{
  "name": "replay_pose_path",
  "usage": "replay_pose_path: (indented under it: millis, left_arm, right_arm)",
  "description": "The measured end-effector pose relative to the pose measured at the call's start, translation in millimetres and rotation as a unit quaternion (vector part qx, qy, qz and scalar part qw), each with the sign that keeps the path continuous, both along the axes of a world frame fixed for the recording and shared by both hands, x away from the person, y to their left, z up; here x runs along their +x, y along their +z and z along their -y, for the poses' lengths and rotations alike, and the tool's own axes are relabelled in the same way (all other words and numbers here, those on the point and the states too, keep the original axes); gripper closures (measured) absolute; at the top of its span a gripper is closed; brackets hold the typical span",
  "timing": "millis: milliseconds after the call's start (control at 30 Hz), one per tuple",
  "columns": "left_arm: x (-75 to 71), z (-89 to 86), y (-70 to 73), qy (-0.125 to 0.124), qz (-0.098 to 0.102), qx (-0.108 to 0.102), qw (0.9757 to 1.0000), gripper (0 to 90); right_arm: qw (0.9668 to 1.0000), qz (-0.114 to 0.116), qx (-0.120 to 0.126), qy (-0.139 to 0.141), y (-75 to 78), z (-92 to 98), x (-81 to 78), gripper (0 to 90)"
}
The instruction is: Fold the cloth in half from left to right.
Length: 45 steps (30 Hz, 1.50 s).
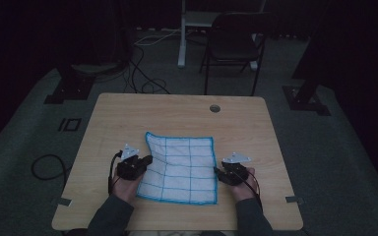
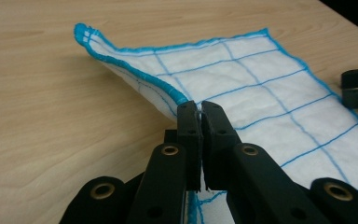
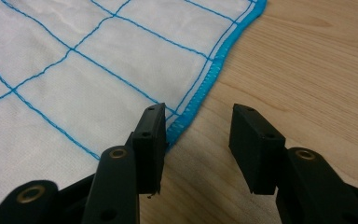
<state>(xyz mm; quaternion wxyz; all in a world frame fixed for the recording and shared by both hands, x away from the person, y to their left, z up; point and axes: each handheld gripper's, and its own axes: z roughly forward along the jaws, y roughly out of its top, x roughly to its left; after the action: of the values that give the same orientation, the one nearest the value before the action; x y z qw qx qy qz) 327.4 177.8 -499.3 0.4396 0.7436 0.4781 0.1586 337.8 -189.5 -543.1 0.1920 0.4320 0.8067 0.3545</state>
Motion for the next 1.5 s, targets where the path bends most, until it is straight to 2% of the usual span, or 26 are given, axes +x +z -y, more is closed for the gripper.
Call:
replay_pose_path:
  millis: [467,733,1500]
  left_arm:
    - [2.5,16.8,15.2,-0.029,0.013,-0.008,0.9994,87.9]
    - [4.1,27.2,22.9,-0.043,0.021,-0.019,0.9987,87.9]
    - [9.8,59.3,37.5,-0.082,0.036,-0.043,0.9950,87.9]
  right_arm:
    - [1.0000,-0.001,0.002,0.001,-0.2,0.3,0.2,56.2]
    - [1.0000,-0.001,0.002,0.001,-0.2,0.4,0.2,56.2]
    - [1.0000,-0.001,0.002,0.001,0.1,0.8,0.1,56.1]
